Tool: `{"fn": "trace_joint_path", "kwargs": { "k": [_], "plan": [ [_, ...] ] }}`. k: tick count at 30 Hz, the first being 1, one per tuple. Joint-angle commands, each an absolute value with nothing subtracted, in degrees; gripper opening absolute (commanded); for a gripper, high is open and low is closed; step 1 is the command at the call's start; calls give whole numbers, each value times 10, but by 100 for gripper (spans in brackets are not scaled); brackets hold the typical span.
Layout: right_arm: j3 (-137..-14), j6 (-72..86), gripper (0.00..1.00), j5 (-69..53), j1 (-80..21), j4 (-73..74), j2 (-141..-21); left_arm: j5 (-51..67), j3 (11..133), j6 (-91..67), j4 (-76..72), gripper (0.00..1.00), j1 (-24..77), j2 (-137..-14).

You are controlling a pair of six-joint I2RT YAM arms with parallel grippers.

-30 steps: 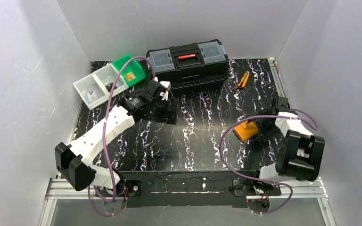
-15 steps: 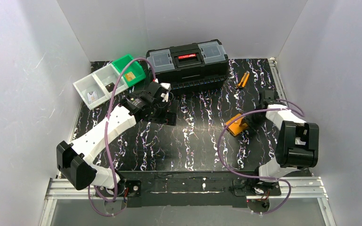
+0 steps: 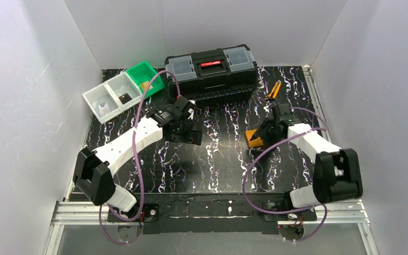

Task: Take the credit cards out of the card holder
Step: Move the card holder to the center of the board.

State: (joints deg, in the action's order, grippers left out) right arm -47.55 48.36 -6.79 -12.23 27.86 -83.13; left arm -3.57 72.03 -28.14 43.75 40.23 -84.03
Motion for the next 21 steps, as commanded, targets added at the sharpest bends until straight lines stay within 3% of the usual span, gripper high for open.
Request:
{"fn": "trace_joint_path", "kwargs": {
  "k": [1, 8, 13, 21],
  "plan": [
    [-469, 476, 68, -23, -53, 274, -757, -24, 746, -285, 421, 100, 406, -874],
    [-579, 386, 78, -29, 27, 269, -865, -33, 760, -279, 423, 100, 407, -889],
    [-646, 374, 62, -61, 17, 302, -954, -46, 752, -275, 437, 100, 405, -872],
    [-670, 384, 54, -57, -88, 324, -1006, -61, 729, -275, 446, 99, 399, -852]
  ]
}}
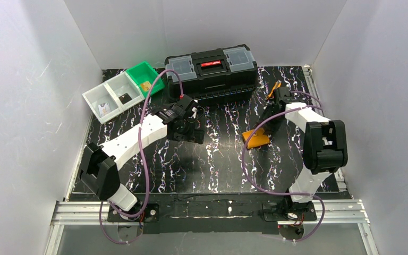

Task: Take the credit cards out of the card holder
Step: Move the card holder to the center of the board.

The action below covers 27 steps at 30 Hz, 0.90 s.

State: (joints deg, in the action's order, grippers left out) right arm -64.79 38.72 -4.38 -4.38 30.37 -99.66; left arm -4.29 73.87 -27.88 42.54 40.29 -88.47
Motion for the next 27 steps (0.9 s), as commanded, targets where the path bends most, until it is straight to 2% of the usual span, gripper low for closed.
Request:
{"fn": "trace_joint_path", "kwargs": {
  "k": [1, 10, 13, 19, 27],
  "plan": [
    [-671, 386, 53, -60, -103, 324, -1010, -61, 725, -275, 446, 100, 399, -849],
    [-687, 410, 47, -122, -274, 301, -1036, -56, 691, -288, 439, 100, 399, -848],
    [-682, 429, 47, -132, -318, 302, -1025, -47, 678, -297, 430, 94, 399, -850],
    [-634, 427, 56, -116, -255, 321, -910, -42, 673, -317, 410, 84, 424, -862],
    [-497, 437, 55, -186, -225, 263, -839, -111, 731, -386, 399, 63, 517, -952]
  ]
}}
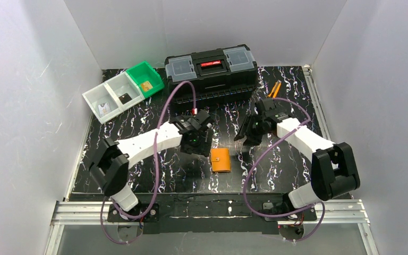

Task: Take the credit cards out of the card holder
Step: Move the card holder to the center of the board.

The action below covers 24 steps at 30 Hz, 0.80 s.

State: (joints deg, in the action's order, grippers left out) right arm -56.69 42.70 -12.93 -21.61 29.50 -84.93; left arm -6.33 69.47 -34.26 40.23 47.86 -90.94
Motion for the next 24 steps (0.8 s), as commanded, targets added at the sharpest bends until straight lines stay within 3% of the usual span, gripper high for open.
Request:
{"fn": "trace_joint_path", "kwargs": {
  "k": [1, 10, 24],
  "plan": [
    [-482, 439, 55, -187, -225, 256, -832, -122, 738, -394, 400, 61, 528, -965],
    [-391, 463, 52, -194, -225, 216, -778, -179, 828, -409, 411, 46, 586, -1095],
    [-346, 481, 50, -212, -227, 173, -781, -183, 849, -409, 422, 45, 600, -1094]
  ]
}}
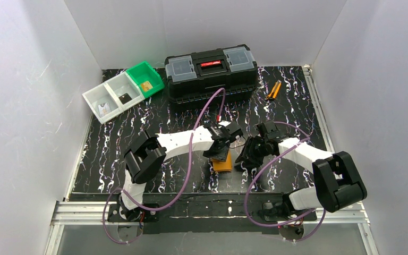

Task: Take the credit cards out of the card holder
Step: Move the card holder to the center of the board, then open the card holder at the center of the board.

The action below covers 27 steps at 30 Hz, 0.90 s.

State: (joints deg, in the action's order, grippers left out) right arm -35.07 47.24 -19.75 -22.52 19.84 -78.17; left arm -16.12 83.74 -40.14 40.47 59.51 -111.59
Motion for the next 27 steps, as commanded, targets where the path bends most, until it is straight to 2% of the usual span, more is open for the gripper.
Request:
{"fn": "trace_joint_path", "kwargs": {
  "k": [1, 12, 22, 27],
  "plan": [
    [-346, 482, 50, -212, -228, 172, -782, -186, 852, -407, 423, 46, 600, -1097],
    [-351, 495, 45, -212, -258, 151, -812, -177, 875, -401, 408, 47, 601, -1117],
    [-368, 505, 44, -209, -288, 145, -840, -185, 848, -407, 409, 41, 600, -1144],
    [-377, 510, 44, -205, -301, 144, -851, -188, 833, -401, 398, 29, 594, -1140]
  ]
}}
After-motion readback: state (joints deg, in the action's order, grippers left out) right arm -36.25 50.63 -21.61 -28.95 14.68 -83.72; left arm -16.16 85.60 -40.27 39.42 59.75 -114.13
